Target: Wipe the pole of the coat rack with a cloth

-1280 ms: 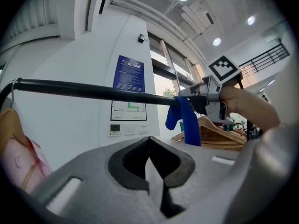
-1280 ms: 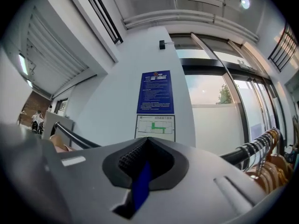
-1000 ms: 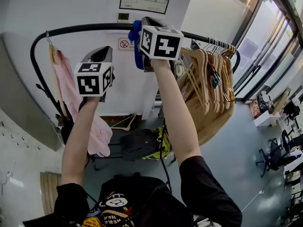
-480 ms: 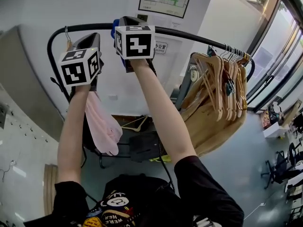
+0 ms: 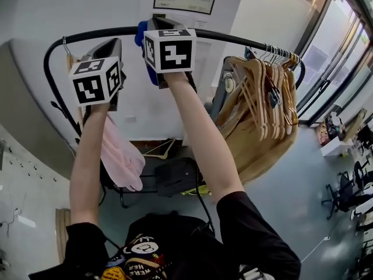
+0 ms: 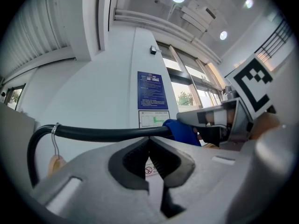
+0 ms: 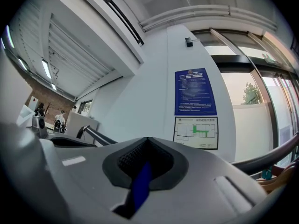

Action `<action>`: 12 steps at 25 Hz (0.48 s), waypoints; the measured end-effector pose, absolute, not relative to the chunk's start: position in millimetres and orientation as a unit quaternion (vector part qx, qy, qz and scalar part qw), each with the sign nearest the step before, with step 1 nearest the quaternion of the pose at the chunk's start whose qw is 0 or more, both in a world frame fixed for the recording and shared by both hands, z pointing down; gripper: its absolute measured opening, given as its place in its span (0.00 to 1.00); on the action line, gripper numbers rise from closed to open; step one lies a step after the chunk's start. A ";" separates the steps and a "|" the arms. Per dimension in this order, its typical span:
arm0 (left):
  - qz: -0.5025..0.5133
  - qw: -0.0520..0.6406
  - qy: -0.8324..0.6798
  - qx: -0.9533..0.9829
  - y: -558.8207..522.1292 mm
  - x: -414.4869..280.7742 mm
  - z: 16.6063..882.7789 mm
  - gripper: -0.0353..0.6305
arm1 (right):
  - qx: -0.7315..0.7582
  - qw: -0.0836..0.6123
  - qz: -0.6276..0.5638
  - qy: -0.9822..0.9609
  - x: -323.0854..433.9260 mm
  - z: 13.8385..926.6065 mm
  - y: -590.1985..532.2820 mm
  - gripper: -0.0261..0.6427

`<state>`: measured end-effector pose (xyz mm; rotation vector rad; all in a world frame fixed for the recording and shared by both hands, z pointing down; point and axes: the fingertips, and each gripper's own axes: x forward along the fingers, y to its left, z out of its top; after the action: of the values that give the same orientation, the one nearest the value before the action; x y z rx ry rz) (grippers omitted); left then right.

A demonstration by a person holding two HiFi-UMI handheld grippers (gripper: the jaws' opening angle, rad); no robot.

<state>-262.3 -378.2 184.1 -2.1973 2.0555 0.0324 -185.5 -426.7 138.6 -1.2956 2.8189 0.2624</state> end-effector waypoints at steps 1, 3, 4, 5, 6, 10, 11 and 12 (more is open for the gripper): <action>0.011 0.068 0.677 -0.733 -381.5 -253.6 182.5 0.06 | -0.421 0.014 0.084 0.903 -174.1 138.4 -429.7 0.04; 0.012 0.072 0.665 -0.743 -387.6 -234.0 179.8 0.06 | -0.432 0.015 0.083 0.898 -148.8 137.9 -435.8 0.04; 0.012 0.073 0.659 -0.749 -390.7 -223.1 178.8 0.06 | -0.439 0.015 0.082 0.894 -134.1 137.7 -439.2 0.04; 0.013 0.075 0.651 -0.755 -394.0 -211.5 177.8 0.06 | -0.448 0.016 0.081 0.890 -117.7 137.3 -443.1 0.04; 0.013 0.077 0.644 -0.761 -397.3 -199.7 176.9 0.06 | -0.458 0.018 0.081 0.885 -100.1 136.5 -447.2 0.04; 0.016 0.077 0.620 -0.780 -407.1 -160.9 175.7 0.06 | -0.490 0.028 0.067 0.868 -31.2 136.4 -464.6 0.04; 0.016 0.077 0.617 -0.783 -408.9 -153.6 176.2 0.06 | -0.496 0.030 0.062 0.866 -15.5 136.7 -468.7 0.04; 0.016 0.076 0.613 -0.786 -410.6 -146.8 176.8 0.06 | -0.502 0.031 0.058 0.862 0.2 136.7 -472.5 0.04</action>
<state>-146.8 -410.6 176.8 -2.3564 1.8386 0.0484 0.2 -472.5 136.7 -1.5465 2.6566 0.1786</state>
